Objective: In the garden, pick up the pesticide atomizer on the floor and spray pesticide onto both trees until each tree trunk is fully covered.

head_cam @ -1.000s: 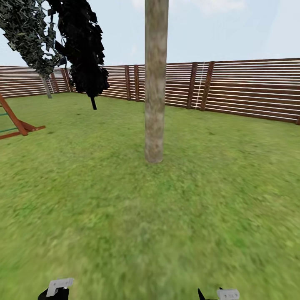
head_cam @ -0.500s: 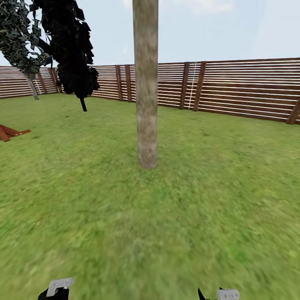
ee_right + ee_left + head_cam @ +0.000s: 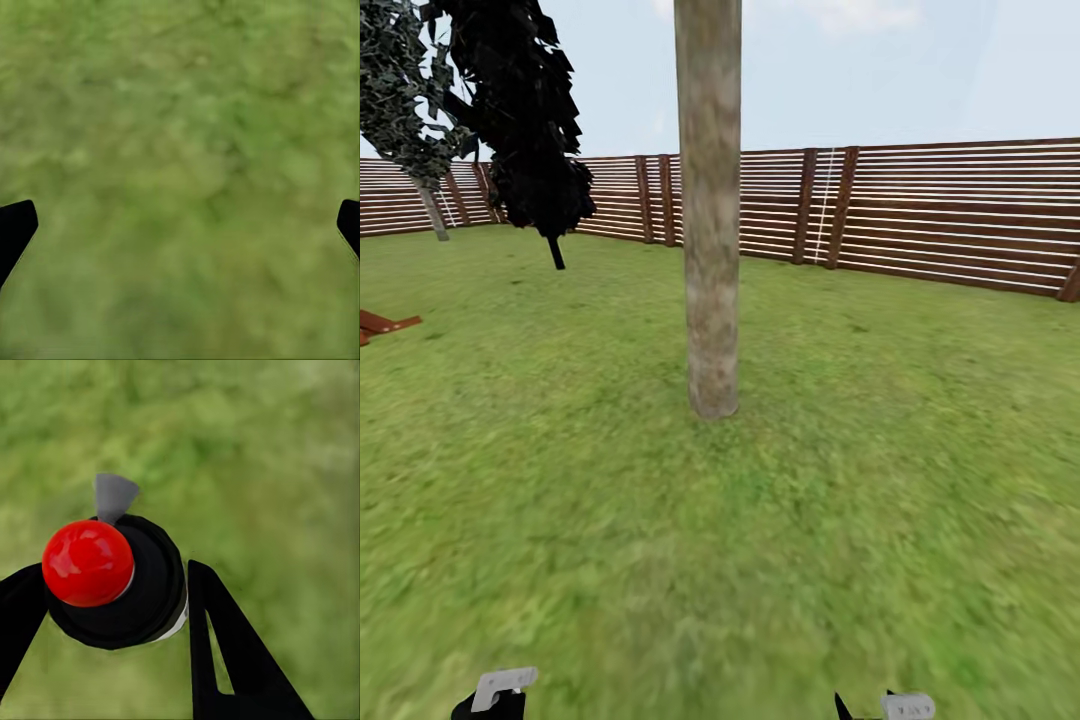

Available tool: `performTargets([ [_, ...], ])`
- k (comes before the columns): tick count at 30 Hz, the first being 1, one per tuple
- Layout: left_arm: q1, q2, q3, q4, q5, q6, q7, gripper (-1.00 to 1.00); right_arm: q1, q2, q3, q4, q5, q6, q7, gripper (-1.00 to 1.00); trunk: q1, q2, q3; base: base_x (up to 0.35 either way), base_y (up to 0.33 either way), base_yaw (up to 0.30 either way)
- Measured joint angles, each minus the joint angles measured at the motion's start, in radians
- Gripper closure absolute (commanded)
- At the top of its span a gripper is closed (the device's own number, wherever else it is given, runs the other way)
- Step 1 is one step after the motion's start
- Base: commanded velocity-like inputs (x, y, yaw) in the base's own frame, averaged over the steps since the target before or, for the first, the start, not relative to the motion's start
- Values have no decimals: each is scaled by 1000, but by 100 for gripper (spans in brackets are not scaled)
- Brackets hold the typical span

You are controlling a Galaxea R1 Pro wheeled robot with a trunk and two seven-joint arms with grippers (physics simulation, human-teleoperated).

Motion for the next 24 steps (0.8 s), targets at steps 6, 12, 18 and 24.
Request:
performTargets([
  [6, 0, 0, 0, 0, 0, 0, 0, 100, 0, 0, 0, -1, -1, 0, 0, -100, 0, 0, 0, 339, 0, 0],
  [12, 0, 0, 0, 0, 0, 0, 0, 100, 0, 0, 0, -1, 0, 0, 0, -100, 0, 0, 0, 339, 0, 0],
  [18, 0, 0, 0, 0, 0, 0, 0, 100, 0, 0, 0, -1, 0, 0, 0, -100, 0, 0, 0, 339, 0, 0],
  [24, 0, 0, 0, 0, 0, 0, 0, 100, 0, 0, 0, 0, 0, 0, 0, -100, 0, 0, 0, 339, 0, 0],
])
